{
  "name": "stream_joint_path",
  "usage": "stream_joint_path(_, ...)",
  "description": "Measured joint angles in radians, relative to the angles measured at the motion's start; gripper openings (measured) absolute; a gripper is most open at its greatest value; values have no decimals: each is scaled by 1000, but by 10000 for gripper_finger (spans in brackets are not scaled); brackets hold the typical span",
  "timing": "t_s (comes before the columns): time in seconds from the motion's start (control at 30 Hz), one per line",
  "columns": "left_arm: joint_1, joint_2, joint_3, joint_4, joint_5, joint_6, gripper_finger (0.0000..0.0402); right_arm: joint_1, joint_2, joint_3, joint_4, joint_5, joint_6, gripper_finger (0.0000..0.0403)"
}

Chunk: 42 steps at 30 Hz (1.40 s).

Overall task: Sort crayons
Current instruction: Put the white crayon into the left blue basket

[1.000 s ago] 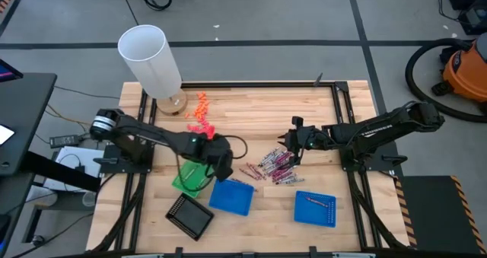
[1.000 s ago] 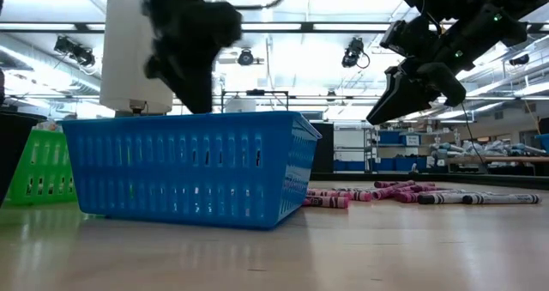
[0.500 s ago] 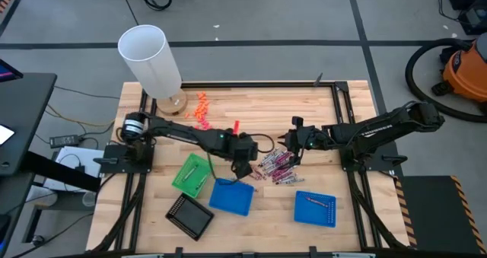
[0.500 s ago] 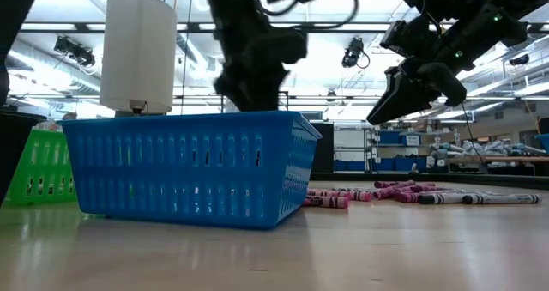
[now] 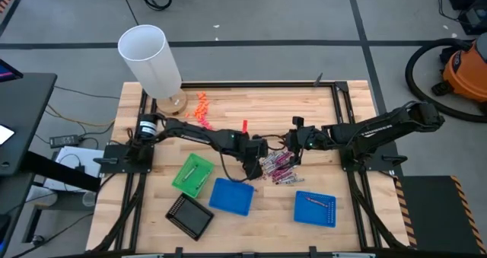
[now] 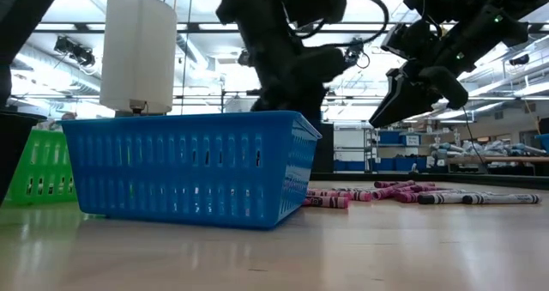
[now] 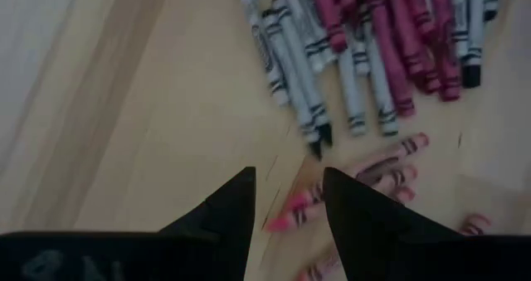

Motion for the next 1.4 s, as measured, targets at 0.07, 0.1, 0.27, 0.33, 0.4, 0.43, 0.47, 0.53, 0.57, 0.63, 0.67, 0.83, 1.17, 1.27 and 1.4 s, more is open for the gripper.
stream_joint_path(0.07, -5, 9, -2, 4, 1, 56, 153, 0, 0, 0, 4, -4, 0, 84)
stream_joint_path(0.1, -6, 15, 0, 30, 1, 88, 153, 0, 0, 0, 1, -4, 0, 84)
stream_joint_path(0.27, -2, 37, 0, 62, -14, 182, 153, 0, 0, 0, -2, -5, 0, 84)
stream_joint_path(0.33, 8, 49, -2, 70, -39, 206, 153, 0, 0, 0, -5, -4, 0, 84)
stream_joint_path(0.4, 20, 62, -2, 123, -44, 221, 153, 0, 0, 0, -12, 0, 0, 84)
stream_joint_path(0.43, 25, 66, -3, 129, -45, 228, 152, 0, 0, 0, -14, 1, 1, 84)
stream_joint_path(0.47, 30, 73, -2, 169, -48, 228, 152, 0, 0, 0, -20, 6, 3, 84)
stream_joint_path(0.53, 41, 79, -2, 208, -48, 228, 152, 0, 0, -1, -28, 21, 3, 84)
stream_joint_path(0.57, 46, 79, -2, 217, -48, 225, 152, 0, 0, -1, -29, 22, 3, 84)
stream_joint_path(0.63, 56, 79, -2, 259, -48, 215, 152, -1, -1, -1, -33, 23, 3, 84)
stream_joint_path(0.67, 63, 79, -2, 269, -48, 208, 152, -1, -1, -1, -33, 25, 3, 84)
stream_joint_path(0.83, 81, 104, -2, 309, -48, 174, 152, -1, -1, -1, -51, 71, 7, 84)
stream_joint_path(1.17, 76, 153, -3, 381, -48, 145, 152, -1, -1, -2, -74, 108, 22, 84)
stream_joint_path(1.27, 76, 154, -3, 384, -39, 134, 152, -1, -1, -2, -73, 108, 22, 84)
stream_joint_path(1.4, 73, 154, -3, 378, -39, 130, 152, -1, -1, -2, -73, 107, 22, 84)
